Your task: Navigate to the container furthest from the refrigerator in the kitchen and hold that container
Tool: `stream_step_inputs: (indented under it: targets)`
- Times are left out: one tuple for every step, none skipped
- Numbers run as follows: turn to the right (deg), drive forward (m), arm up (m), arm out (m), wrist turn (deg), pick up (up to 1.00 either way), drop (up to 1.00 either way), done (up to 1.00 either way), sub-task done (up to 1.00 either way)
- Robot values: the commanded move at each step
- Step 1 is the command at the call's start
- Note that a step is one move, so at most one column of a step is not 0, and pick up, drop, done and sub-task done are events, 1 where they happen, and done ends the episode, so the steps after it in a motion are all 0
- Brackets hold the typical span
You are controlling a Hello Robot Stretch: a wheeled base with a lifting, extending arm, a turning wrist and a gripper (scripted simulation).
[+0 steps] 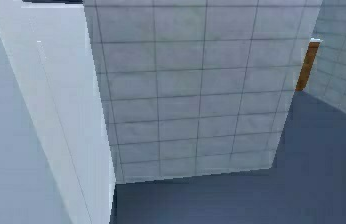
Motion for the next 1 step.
stream_step_inputs:
  targets:
    - [0.0,0.15,0.0,0.0,0.0,0.0,0.0,0.0,0.0]
